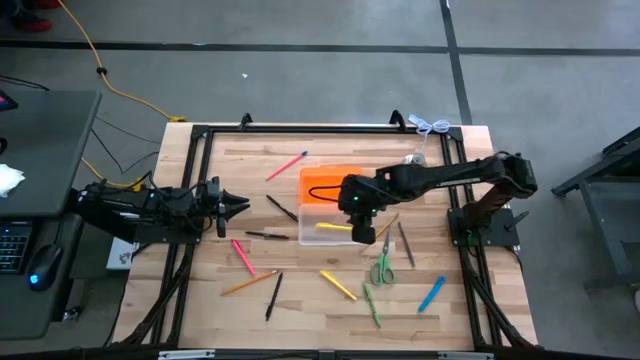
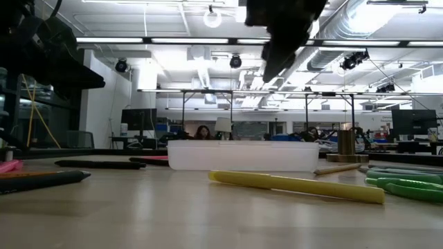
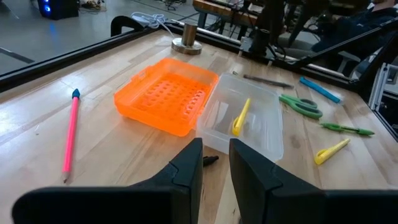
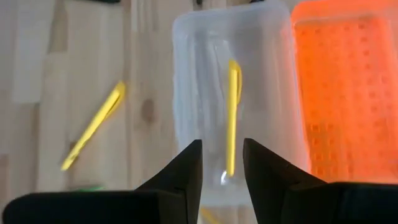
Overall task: Pick & place school supplies into a supply box
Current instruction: Put the green scissor into the container
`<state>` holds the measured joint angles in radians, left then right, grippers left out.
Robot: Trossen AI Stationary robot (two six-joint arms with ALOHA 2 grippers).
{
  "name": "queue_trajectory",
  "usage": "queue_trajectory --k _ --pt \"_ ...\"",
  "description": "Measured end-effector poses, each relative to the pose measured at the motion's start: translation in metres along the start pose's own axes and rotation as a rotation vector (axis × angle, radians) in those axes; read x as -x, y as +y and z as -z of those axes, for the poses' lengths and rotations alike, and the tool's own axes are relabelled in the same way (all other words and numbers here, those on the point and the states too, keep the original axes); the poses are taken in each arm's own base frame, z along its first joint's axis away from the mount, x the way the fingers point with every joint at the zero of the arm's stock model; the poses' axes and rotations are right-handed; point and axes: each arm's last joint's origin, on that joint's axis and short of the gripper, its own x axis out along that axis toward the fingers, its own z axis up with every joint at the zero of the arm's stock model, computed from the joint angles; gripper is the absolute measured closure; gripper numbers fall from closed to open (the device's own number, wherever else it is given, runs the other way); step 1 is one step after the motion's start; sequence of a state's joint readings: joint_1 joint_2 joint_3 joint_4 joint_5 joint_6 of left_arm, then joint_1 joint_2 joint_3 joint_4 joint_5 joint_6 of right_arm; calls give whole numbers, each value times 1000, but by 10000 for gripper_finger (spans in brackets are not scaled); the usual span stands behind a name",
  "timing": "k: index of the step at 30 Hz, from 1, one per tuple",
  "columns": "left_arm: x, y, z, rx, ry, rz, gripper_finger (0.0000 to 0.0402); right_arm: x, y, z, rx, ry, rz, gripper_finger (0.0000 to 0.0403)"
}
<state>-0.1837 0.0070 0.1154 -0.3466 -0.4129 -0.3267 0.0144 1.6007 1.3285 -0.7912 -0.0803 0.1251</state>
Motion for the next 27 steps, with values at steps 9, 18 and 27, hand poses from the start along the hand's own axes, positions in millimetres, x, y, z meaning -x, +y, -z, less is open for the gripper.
queue_trajectory --k 9,18,27 --pt "0 0 0 22 0 0 291 17 26 17 -73 86 -27 308" --pt "0 0 0 21 0 0 291 17 55 28 -125 143 -58 309" --pt "0 0 0 21 0 1 291 18 79 36 -145 161 -76 309"
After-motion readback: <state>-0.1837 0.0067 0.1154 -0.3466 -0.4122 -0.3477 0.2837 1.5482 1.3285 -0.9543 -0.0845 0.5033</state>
